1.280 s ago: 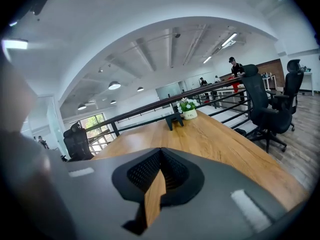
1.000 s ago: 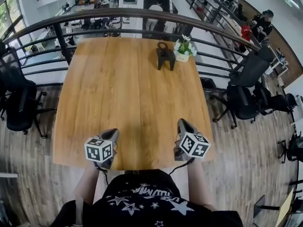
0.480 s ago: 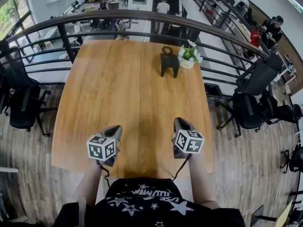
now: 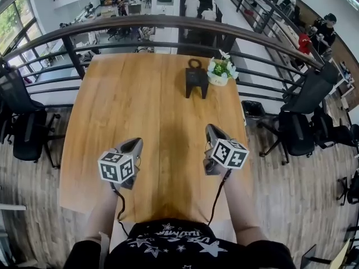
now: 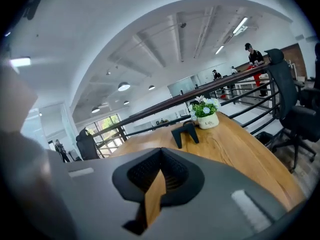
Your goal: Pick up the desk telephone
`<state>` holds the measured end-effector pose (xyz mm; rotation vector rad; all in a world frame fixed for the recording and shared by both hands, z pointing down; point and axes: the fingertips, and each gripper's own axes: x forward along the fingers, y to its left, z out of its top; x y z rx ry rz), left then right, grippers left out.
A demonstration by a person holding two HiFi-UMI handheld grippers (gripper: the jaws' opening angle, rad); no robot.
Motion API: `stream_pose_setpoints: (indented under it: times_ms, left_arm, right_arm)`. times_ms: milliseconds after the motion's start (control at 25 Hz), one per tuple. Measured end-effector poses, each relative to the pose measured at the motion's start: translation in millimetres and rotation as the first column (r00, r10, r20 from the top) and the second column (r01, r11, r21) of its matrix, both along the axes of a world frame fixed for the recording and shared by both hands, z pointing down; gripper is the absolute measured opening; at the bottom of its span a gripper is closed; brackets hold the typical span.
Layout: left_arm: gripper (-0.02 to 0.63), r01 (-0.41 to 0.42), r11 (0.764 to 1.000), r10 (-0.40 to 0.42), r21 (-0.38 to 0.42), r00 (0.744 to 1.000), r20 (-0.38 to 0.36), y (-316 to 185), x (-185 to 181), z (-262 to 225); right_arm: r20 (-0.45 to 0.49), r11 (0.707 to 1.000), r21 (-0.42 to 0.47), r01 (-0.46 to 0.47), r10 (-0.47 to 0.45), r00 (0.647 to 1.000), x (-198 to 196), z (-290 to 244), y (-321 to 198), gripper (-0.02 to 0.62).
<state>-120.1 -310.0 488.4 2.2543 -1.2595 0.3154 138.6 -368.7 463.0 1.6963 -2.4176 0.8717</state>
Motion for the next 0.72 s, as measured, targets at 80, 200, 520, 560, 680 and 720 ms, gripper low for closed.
stream_pose_setpoints:
  times_ms: [80,200,520,560,680,720]
  left_arm:
    - [0.002,0.009,1.000,-0.009,0.004,1.000,-0.003,-12,2,0]
    - [0.002,0.031,0.999,-0.032,-0.005,0.999,-0.025,-29,6,2]
    - [0.002,0.055,0.998,-0.056,-0.020,0.998,-0.016,-66,11,15]
    - [0.002,0.056,0.998,-0.056,-0.025,0.998,-0.017,-70,11,18]
    - [0.002,0.055,0.997,-0.056,-0.052,0.998,-0.028,-84,13,26]
    - [0.002,0.054,0.997,-0.056,-0.059,0.998,-0.032,-89,14,29]
  right_arm:
    - [0.050,1.000,0.008,-0.014,0.014,0.999,-1,-1,-18,0.000]
    - [0.170,0.998,0.011,-0.058,0.055,0.984,-2,-5,-49,0.000]
    - [0.490,0.994,-0.053,-0.093,0.107,0.865,-11,17,-116,0.159]
    - [0.520,0.994,-0.056,-0.096,0.111,0.847,-12,20,-123,0.182]
    - [0.588,0.987,-0.071,-0.142,0.156,0.794,-10,31,-149,0.246]
    - [0.610,0.983,-0.076,-0.168,0.179,0.772,-7,34,-158,0.265]
